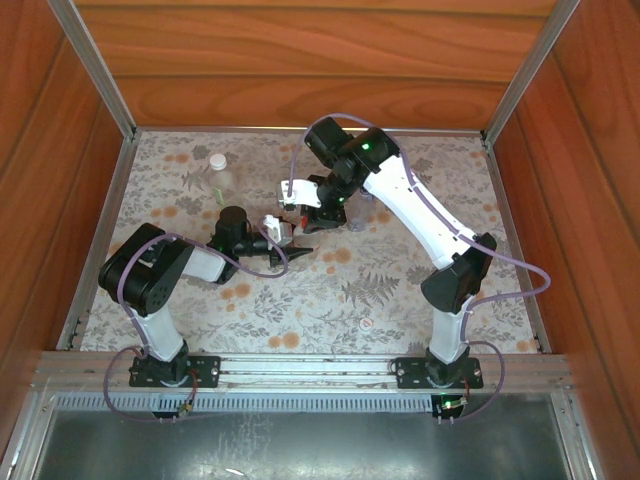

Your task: Screw on the bottle caps

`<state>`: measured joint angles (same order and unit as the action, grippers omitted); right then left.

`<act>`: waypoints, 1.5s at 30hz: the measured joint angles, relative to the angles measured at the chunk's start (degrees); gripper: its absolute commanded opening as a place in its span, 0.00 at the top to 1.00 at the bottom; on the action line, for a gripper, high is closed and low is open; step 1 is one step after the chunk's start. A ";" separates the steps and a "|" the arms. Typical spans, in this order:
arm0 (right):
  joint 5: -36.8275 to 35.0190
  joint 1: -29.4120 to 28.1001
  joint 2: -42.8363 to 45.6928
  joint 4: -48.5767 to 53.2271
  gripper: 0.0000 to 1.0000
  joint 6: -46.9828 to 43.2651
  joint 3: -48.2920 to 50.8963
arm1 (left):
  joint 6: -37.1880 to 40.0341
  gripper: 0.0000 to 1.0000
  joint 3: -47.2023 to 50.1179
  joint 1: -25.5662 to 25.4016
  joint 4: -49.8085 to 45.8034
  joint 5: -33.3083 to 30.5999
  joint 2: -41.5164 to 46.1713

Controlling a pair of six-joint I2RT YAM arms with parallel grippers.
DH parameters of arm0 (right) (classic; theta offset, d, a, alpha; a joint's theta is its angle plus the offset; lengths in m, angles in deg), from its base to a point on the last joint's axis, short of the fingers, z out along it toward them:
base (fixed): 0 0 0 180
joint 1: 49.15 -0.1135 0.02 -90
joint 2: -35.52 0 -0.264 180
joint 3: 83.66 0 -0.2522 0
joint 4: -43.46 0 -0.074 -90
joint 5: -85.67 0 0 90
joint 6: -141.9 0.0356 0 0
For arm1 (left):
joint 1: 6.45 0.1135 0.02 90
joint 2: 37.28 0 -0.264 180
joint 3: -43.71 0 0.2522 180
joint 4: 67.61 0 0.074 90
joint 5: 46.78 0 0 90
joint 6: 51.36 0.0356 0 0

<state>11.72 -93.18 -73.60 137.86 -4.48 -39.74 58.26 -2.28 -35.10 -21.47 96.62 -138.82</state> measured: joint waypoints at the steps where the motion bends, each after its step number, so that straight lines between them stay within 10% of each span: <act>1: -0.15 -0.28 -0.02 -0.02 0.56 -0.02 0.00 | 0.02 0.51 -0.02 0.00 -0.07 0.02 0.00; 45: -5.33 -0.63 -0.39 -3.13 0.76 1.90 2.03 | -1.97 0.51 -1.05 -0.24 -2.95 -1.81 0.76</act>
<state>6.39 -93.81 -73.99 134.74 -2.58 -37.71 56.29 -3.33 -35.34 -24.42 94.81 -138.05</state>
